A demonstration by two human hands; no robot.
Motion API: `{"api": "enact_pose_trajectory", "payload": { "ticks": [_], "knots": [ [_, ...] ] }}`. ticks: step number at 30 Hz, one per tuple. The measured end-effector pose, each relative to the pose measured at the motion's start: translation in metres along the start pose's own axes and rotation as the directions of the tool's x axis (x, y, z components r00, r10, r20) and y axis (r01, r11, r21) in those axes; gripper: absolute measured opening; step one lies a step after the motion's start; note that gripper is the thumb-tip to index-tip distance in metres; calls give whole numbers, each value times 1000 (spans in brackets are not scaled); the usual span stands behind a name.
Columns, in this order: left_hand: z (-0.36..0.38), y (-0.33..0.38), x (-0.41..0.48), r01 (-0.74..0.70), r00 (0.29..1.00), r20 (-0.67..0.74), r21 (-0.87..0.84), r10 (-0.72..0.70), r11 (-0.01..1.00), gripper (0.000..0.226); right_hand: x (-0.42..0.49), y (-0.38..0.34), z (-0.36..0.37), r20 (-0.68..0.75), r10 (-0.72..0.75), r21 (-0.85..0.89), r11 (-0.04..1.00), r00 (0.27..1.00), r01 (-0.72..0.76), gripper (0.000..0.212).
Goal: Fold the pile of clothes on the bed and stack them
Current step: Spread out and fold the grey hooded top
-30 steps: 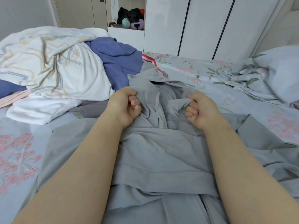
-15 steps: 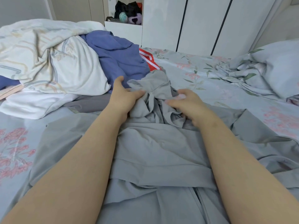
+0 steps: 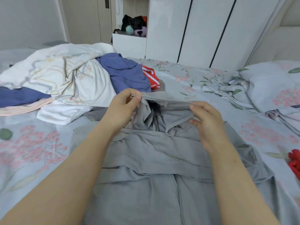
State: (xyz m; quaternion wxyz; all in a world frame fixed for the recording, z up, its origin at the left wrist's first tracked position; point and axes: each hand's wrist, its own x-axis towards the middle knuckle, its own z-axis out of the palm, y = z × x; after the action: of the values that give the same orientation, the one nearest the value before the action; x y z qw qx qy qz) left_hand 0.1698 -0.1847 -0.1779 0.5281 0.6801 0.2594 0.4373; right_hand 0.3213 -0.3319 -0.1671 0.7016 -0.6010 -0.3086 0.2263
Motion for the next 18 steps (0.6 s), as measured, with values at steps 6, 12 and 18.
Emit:
{"api": "enact_pose_trajectory", "payload": {
  "ticks": [6, 12, 18],
  "knots": [
    [-23, 51, -102, 216, 871, 449, 13, -199, 976, 19, -61, -3, -21, 57, 457, -404, 824, 887, -399, 61],
    [18, 3, -113, 241, 942, 18, 656, -334, 715, 35, -94, 37, -6, -132, 152, -736, 647, 980, -199, 39],
    [31, -5, -104, 108, 980, 30, 754, -199, 648, 11, -76, 38, -6, -134, 0, -728, 679, 991, -99, 11]
  ]
}}
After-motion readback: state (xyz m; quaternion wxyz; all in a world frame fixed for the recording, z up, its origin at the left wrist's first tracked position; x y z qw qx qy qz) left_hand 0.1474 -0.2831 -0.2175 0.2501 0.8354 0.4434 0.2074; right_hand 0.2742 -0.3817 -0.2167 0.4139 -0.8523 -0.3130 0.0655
